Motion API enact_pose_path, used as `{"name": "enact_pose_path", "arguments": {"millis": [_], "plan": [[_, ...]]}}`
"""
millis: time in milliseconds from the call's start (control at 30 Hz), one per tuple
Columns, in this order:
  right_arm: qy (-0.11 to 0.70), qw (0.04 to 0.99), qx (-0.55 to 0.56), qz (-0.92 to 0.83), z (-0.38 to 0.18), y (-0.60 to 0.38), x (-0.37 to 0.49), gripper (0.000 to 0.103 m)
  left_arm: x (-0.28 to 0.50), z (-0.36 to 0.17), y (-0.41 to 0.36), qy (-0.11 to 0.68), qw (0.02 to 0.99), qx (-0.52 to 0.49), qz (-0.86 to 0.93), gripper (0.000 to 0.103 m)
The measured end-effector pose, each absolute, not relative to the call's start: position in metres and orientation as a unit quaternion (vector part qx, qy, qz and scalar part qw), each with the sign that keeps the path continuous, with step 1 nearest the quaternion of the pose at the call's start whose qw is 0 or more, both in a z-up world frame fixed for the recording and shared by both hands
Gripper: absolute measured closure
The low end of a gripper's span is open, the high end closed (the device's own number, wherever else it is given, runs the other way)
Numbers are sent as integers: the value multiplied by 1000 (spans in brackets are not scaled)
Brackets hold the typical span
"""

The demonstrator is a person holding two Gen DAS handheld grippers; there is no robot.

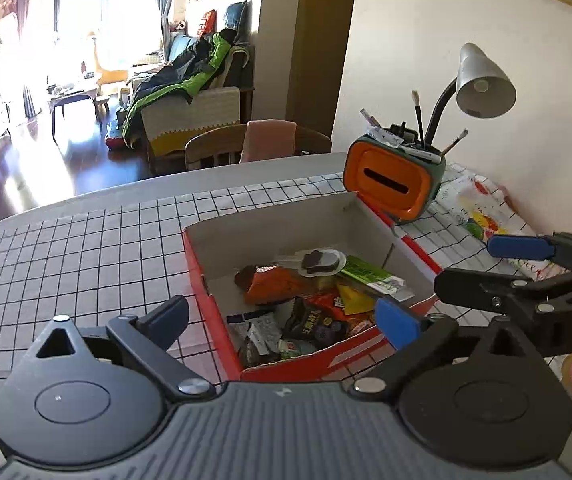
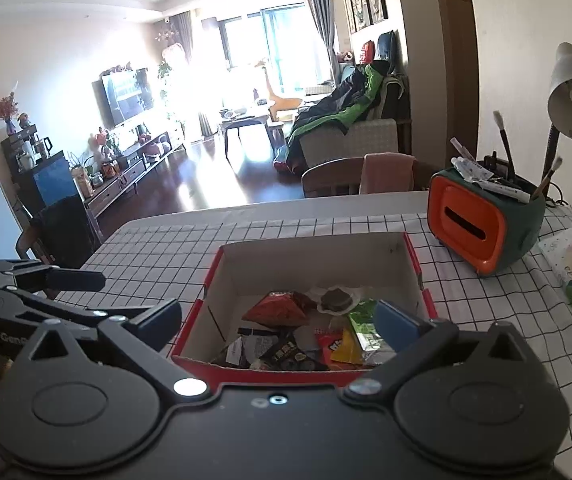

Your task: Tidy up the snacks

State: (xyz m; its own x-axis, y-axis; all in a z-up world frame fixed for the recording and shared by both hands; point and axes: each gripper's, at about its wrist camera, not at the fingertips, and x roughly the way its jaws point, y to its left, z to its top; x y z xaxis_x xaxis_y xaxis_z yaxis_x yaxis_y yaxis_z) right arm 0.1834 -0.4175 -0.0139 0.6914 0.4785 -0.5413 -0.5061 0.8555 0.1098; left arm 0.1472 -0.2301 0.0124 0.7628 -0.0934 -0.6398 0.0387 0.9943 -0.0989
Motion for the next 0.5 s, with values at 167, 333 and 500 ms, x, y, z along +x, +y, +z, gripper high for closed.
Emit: {"name": "enact_pose_path", "arguments": {"millis": [167, 333, 500], "plan": [[287, 921, -17, 261, -14, -426, 180, 0, 147, 15, -233, 338, 940, -39, -32, 0], [280, 925, -17, 257, -13, -431, 175, 0, 145, 21, -236, 325, 944, -41, -32, 0], [268, 929, -17, 254, -10, -434, 170, 0, 144, 24, -243, 322, 945, -38, -35, 0]]}}
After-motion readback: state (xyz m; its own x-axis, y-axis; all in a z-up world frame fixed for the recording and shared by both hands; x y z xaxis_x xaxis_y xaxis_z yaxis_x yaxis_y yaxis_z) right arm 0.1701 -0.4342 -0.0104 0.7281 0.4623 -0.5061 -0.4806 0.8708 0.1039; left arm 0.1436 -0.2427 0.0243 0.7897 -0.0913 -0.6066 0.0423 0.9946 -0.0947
